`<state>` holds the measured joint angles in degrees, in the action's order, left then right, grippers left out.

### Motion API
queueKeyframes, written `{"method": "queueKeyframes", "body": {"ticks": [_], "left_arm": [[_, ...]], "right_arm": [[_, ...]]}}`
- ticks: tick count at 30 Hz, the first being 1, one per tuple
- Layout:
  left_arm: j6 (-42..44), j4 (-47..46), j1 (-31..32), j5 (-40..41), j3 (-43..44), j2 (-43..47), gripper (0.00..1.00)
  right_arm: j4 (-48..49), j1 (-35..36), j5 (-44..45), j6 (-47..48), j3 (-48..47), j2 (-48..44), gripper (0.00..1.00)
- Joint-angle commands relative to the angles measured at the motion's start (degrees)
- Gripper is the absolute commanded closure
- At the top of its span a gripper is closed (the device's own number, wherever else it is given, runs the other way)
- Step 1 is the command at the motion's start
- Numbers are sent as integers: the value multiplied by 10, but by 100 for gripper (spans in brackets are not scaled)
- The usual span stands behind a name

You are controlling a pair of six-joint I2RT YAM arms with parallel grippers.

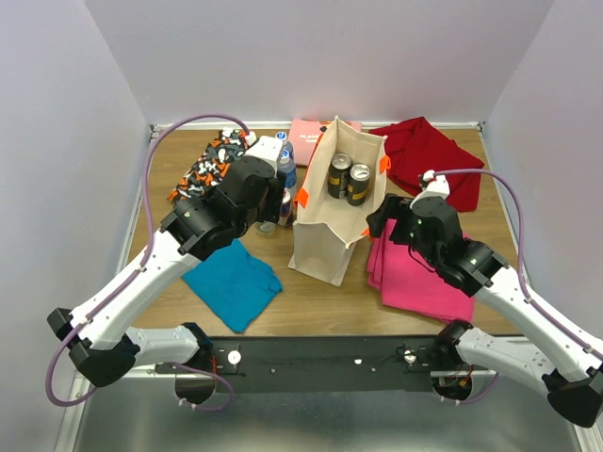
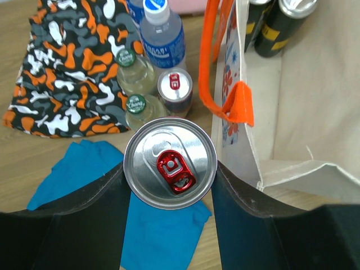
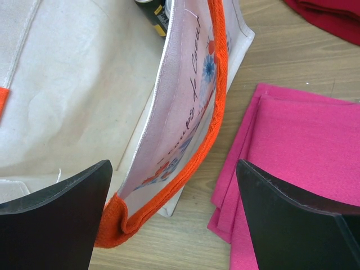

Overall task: Take the beverage out of the canvas bag
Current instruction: Place the drink at the center of the board.

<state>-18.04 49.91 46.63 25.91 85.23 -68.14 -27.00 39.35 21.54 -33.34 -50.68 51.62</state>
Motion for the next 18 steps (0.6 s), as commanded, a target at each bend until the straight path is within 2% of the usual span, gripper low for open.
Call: {"method": "queueKeyframes", "body": {"ticks": [1,13,18], "left_arm": [[-28,-87,3,-2,-51,21,100],[-29,-234,5,2,-218,36,100],[-42,-291,4,1,-253,28,100]], "right_arm": [[-5,-1,-2,8,-22,-12,0],[-16,-1,10,4,-18,-20,0],[-23,-1,17,3,-18,-29,0]]}}
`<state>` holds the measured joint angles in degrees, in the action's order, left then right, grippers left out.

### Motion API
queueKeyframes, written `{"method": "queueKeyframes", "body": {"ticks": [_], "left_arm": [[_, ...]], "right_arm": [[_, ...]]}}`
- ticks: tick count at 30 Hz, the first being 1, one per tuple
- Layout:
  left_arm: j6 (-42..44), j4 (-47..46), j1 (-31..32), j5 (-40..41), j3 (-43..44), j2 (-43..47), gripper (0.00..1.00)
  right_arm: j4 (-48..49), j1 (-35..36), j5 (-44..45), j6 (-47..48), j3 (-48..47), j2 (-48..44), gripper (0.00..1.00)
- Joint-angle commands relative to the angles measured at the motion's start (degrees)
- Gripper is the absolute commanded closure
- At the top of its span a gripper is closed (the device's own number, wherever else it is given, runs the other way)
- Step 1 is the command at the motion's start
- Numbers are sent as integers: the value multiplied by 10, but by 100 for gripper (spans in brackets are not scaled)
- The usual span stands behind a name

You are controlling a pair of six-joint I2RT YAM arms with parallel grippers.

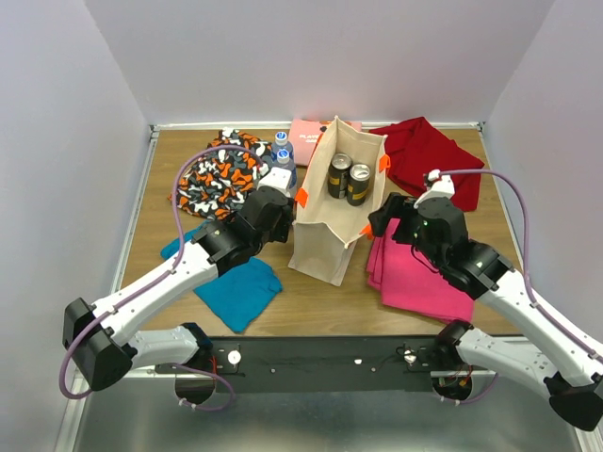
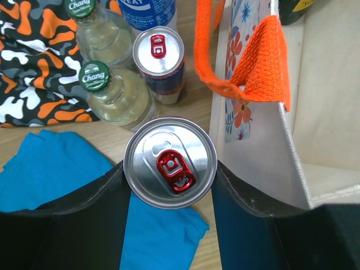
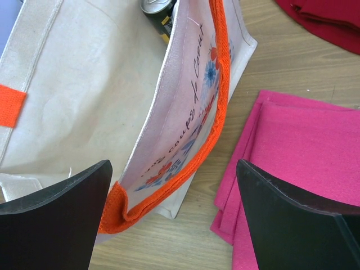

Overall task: Take the beverage out of the canvas bag
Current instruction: Place the drink at the center of the board.

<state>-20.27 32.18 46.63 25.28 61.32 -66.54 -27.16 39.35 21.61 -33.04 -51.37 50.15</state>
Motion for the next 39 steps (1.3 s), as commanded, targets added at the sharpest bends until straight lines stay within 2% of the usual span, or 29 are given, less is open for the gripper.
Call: {"method": "queueKeyframes", "body": {"ticks": [1,6,15,31,39], "left_arm": [[-24,-122,4,7,-22,9,100],[-32,-167,4,2,-42,-3,100],[-30,-194,4,14,-52,-39,100],[-55,-136,4,70,-65,-50,100],[-55,-133,3,71,-52,-82,100]], "right_arm": [[-25,-2,18,0,-12,-15,0],[-36,-1,23,-3,-14,-21,0],[-40,-1,28,-9,-8,-26,0],[-34,-1,20,-5,-8,-8,0],[-34,-1,16,-5,-8,-8,0]]}}
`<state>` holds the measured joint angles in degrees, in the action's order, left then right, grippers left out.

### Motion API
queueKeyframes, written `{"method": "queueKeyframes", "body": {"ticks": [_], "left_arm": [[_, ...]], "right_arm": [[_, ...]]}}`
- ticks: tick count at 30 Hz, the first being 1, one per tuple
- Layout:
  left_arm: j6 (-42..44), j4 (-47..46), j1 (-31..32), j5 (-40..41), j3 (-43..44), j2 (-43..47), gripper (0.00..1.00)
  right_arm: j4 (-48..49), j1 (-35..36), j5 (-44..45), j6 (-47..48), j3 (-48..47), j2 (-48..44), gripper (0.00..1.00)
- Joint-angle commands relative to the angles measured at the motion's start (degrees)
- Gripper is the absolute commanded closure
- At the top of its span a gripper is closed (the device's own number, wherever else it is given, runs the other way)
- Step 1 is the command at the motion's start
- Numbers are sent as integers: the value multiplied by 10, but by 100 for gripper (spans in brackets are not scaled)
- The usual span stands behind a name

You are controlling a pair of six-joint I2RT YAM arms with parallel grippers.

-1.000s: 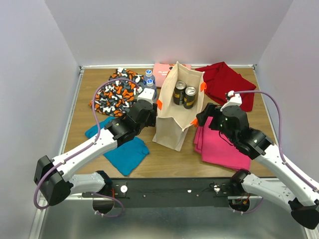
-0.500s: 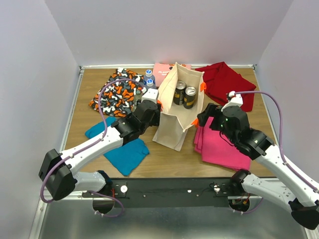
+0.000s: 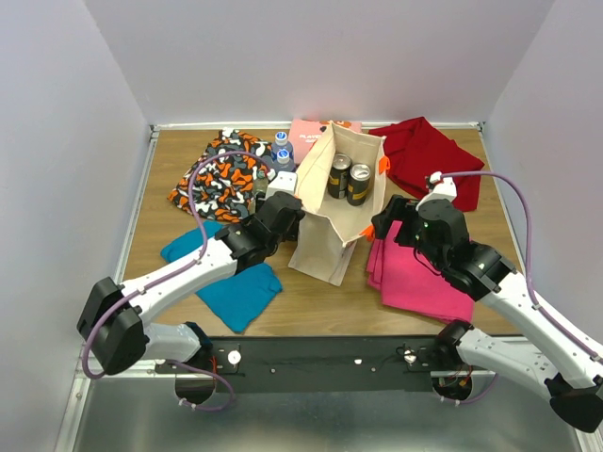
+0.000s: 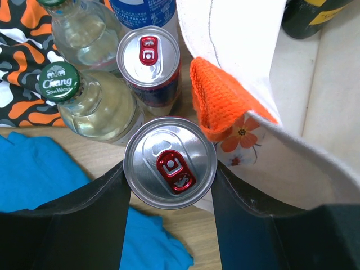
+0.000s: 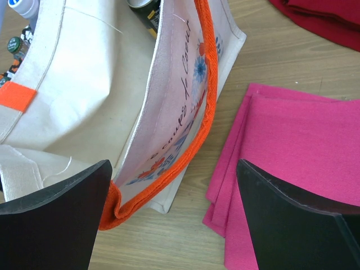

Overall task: Take the beverage out of the canvas bag
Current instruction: Place the drink at the center of the board.

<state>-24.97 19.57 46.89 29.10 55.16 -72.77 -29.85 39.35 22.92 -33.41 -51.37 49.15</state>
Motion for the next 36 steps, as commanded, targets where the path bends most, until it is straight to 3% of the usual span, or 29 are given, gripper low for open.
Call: {"method": "queueKeyframes", "body": {"ticks": [1,18,36], "left_arm": [[-10,-5,0,32,9,-26,100],[-39,-31,-4,19,-15,-45,100],[-63,-12,-7,41,-39,-8,100]], "right_arm": [[-8,-1,4,-2,-9,2,0],[-6,-2,4,-2,-7,7,0],[1,-2,-3,-1,0,9,0]]}}
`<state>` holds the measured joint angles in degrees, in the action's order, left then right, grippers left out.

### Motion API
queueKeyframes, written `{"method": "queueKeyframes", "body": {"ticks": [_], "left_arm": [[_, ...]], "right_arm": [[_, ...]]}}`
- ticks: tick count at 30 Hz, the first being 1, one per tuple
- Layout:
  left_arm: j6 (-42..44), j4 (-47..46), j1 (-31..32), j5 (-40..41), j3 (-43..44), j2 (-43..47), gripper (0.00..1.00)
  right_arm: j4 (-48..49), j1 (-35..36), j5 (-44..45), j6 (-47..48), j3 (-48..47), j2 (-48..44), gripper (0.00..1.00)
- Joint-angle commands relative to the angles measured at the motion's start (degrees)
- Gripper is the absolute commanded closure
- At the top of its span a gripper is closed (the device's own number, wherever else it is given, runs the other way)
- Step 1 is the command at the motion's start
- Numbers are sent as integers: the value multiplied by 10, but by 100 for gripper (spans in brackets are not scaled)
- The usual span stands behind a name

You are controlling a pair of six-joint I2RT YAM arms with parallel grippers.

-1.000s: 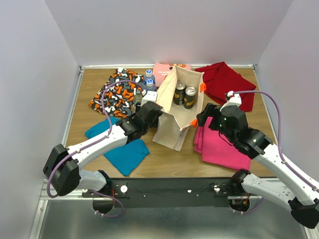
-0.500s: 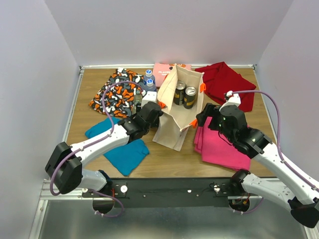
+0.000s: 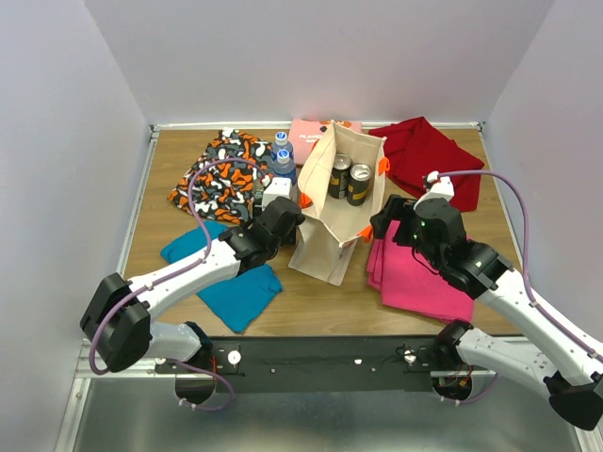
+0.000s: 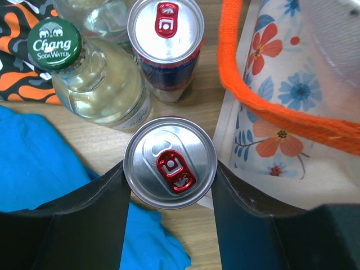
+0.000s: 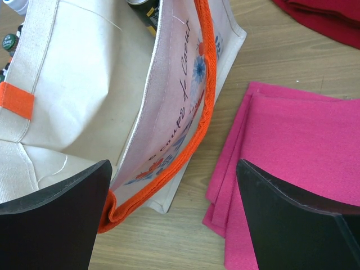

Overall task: Take the beverage out of the canvas bag
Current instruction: Place the drink at the center of the board.

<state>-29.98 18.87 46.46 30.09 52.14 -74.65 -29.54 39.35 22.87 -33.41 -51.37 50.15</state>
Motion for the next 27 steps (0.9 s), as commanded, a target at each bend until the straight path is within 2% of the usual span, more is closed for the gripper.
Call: {"method": "queueKeyframes", "body": {"ticks": [1,18,27], "left_arm": [[-13,-6,-2,35,-9,15,100],[4,21,-2,61,19,113,100],[-8,-1,-2,45,-1,86,100]], "right_arm": [[-3,-1,0,-1,1,-5,0],[2,-1,-6,-3,6,-3,0],[0,-1,-4,-2,0,-1,0]]}}
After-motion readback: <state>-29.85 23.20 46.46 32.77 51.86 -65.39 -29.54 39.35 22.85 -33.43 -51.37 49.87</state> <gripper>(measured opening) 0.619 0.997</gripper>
